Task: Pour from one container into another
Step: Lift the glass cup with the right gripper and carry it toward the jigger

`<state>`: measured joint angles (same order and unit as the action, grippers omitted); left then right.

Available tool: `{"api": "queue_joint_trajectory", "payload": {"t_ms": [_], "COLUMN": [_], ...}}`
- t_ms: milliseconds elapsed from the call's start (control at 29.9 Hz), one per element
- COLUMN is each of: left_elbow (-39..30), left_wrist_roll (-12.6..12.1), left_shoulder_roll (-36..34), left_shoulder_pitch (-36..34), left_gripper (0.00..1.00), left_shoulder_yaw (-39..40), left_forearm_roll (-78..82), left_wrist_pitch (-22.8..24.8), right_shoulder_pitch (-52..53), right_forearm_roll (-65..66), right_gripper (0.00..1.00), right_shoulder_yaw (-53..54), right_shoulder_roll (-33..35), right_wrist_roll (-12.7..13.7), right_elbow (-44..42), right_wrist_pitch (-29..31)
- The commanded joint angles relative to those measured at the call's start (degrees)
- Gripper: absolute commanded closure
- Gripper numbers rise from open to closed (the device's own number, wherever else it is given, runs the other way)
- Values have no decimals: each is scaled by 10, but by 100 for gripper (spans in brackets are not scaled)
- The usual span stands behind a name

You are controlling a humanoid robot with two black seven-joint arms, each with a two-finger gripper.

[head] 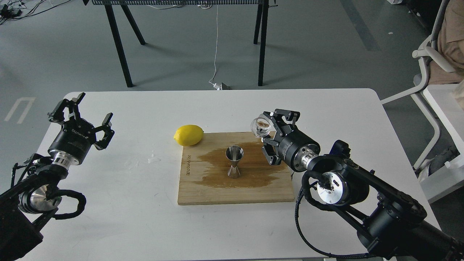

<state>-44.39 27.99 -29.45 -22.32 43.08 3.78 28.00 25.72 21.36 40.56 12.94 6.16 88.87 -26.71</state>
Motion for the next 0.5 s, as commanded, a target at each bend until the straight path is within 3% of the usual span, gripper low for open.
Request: {"api": "queue_joint_trajectory", "payload": {"t_ms": [0, 468], "left_elbow": [0, 0], "left_wrist_roll": [0, 0], "left_shoulder_roll": [0, 0], "left_shoulder_pitch": [0, 0], "left_gripper": [11, 11], "left_shoulder_yaw": [1, 1], "left_forearm_roll": [0, 0], "left_wrist_pitch": [0, 0], "right_shoulder_pitch": [15, 52], "right_forearm_roll": [31, 81], "right_gripper": [54, 54], "right_shoulder_yaw": [-26, -77], "right_shoulder_roll": [0, 0], "right_wrist_roll": [-1, -5], "right_elbow": [-2, -12], "right_wrist_pitch": [-1, -1]}}
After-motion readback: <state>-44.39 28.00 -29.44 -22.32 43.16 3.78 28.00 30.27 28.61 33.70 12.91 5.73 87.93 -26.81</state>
